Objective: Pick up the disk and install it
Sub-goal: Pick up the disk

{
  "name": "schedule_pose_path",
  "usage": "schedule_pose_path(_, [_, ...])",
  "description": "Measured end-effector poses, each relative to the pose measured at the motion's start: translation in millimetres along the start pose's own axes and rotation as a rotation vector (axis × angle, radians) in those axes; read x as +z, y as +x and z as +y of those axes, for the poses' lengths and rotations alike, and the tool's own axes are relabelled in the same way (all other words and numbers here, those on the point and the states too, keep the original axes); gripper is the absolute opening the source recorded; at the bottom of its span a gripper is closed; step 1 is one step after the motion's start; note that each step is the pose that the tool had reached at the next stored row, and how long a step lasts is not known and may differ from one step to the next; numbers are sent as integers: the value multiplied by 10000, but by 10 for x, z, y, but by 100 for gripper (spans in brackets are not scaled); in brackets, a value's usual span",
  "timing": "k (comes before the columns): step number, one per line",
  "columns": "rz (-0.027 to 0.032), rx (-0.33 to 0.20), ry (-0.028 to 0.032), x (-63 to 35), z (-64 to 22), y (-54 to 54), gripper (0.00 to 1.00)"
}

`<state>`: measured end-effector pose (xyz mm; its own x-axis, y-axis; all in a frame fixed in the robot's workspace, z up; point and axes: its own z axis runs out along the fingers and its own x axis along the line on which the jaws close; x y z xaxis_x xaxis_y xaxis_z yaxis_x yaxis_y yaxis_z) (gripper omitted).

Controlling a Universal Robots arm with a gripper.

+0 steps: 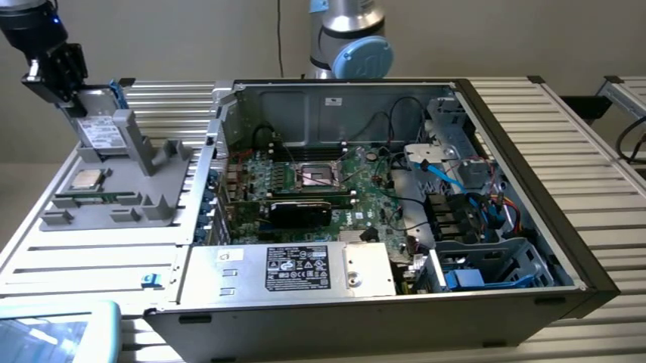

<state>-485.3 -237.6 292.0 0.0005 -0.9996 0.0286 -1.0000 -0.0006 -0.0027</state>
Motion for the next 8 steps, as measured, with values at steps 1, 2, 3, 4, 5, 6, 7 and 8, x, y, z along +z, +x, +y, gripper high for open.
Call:
schedule_pose_path(1, [-1,0,1,-47,0,1,37])
schedule_pose_path(2, [0,0,1,-93,0,3,37])
schedule_pose_path(3, [0,0,2,-138,0,4,37])
schedule_pose_path(4, [0,0,0,-183,0,5,37])
schedule_pose_path(5, [-1,1,2,-228,0,6,37])
schedule_pose_path(6, [0,0,2,-273,-1,8,37])
schedule_pose_path(7, [0,-1,0,-318,-1,10,37])
schedule_pose_path(8, [0,0,1,-363,-1,11,37])
